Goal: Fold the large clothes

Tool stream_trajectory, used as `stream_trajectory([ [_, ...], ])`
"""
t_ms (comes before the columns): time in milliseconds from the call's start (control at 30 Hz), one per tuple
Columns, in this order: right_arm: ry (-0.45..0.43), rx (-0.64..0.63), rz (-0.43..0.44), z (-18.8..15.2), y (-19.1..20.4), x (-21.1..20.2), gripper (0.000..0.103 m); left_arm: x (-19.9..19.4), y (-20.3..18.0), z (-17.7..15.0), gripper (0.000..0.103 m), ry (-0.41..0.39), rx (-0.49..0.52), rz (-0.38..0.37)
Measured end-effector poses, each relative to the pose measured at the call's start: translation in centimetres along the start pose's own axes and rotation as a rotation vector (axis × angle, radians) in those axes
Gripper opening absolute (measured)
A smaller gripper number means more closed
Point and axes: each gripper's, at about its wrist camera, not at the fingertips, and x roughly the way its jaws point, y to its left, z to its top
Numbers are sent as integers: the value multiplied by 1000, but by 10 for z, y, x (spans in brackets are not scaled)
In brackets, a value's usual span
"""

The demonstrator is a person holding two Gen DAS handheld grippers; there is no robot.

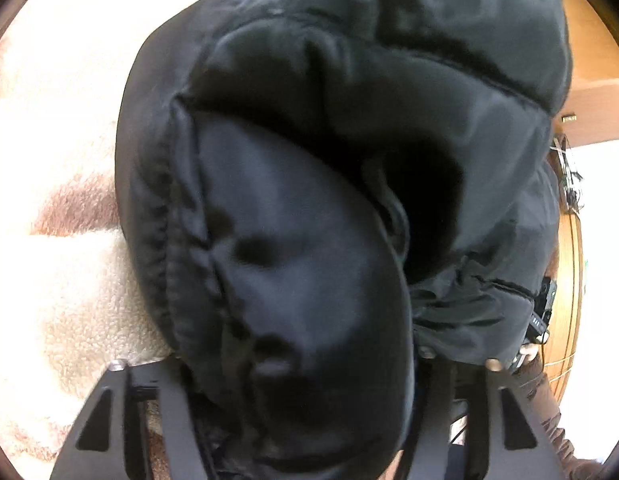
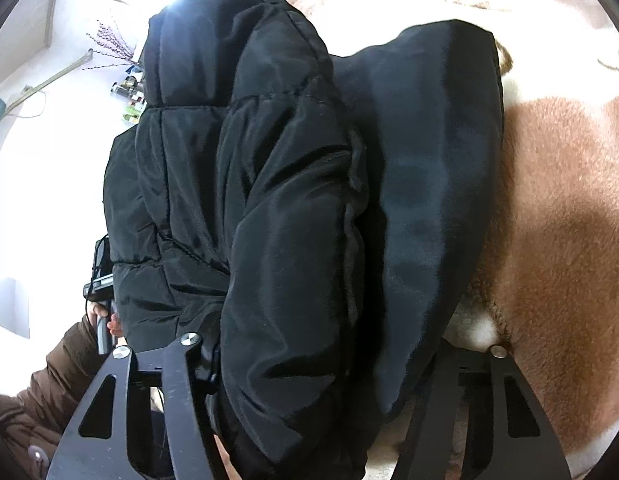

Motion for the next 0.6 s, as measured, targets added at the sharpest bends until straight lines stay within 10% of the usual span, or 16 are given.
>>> stream_trajectory([
  [600, -77, -99, -72, -13, 51, -17, 42, -21, -37, -27, 35, -108, 67, 20],
])
